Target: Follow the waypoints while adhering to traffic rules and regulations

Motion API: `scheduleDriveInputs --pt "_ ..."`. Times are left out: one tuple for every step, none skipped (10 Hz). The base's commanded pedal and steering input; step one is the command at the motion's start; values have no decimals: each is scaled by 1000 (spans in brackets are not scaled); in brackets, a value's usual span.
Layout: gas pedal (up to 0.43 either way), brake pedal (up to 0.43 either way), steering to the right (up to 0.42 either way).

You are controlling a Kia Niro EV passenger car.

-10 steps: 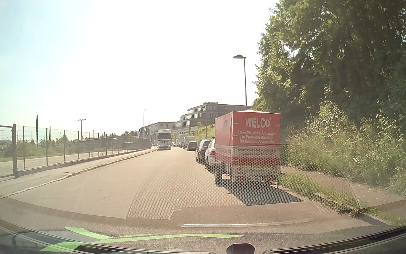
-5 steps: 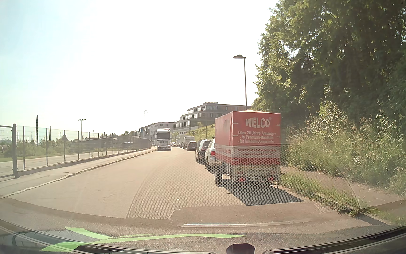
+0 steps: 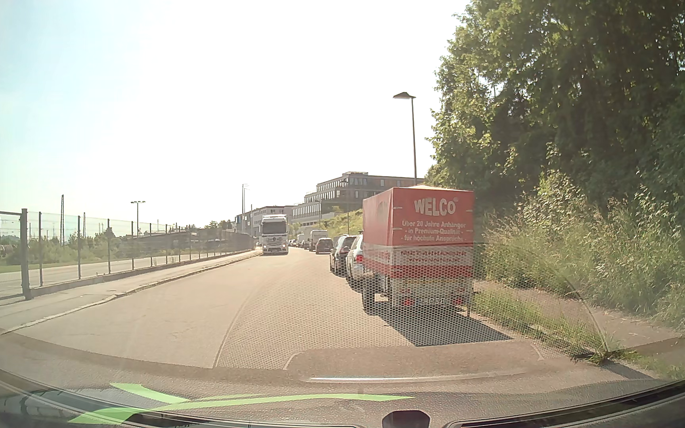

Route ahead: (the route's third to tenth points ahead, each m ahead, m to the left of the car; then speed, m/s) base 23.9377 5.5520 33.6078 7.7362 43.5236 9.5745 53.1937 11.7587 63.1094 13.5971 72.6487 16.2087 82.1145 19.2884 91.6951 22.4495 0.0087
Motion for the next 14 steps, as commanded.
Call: scheduleDriveInputs --pt "0 226 -120" --pt "0 226 -120" --pt "0 226 -120" --pt "0 220 -120" --pt "0 226 -120" --pt "0 220 -120" --pt "0 220 -120" --pt "0 220 -120" --pt "0 220 -120" --pt "0 220 -120" --pt "0 220 -120" --pt "0 220 -120" --pt "0 220 -120" --pt "0 220 -120"
